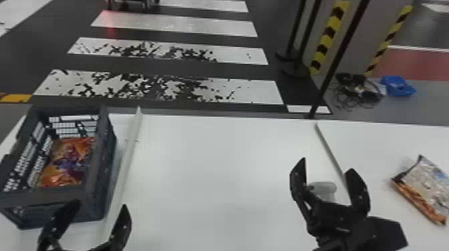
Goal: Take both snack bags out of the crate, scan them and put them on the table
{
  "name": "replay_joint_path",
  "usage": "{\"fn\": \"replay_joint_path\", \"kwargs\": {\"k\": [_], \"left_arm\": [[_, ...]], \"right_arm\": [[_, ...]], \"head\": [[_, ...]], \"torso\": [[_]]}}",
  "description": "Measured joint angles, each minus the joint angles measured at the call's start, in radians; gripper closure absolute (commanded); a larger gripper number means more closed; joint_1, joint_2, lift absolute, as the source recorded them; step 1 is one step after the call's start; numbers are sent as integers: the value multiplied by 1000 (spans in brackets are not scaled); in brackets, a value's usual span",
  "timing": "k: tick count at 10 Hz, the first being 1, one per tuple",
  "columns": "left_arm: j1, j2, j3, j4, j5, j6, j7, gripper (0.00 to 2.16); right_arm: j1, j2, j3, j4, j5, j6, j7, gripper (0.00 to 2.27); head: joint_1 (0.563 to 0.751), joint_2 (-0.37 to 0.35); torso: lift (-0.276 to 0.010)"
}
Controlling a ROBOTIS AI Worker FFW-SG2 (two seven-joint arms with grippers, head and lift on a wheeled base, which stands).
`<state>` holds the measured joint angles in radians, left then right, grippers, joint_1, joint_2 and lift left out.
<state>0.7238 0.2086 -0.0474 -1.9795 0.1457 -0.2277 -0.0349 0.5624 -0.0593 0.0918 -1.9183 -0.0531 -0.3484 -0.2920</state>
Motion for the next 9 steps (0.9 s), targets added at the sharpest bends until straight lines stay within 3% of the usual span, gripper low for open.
{"fn": "replay_joint_path", "kwargs": {"k": [2, 5, 8, 9], "left_arm": [[3, 0, 1, 1, 0, 0, 1, 151], [5, 2, -1, -18, 0, -3, -2, 151], [46, 13, -1, -168, -1, 11, -6, 154], [56, 18, 5, -230, -1, 52, -3, 154]], "right_arm": [[16, -8, 104, 61, 70, -88, -70, 46], [20, -14, 194, 150, 121, -111, -95, 46], [21, -14, 203, 171, 127, -98, -103, 46], [22, -16, 203, 171, 127, -90, -106, 46]], "head": [[695, 12], [695, 84], [695, 75], [695, 72]], "torso": [[-93], [-93], [-93], [-93]]}}
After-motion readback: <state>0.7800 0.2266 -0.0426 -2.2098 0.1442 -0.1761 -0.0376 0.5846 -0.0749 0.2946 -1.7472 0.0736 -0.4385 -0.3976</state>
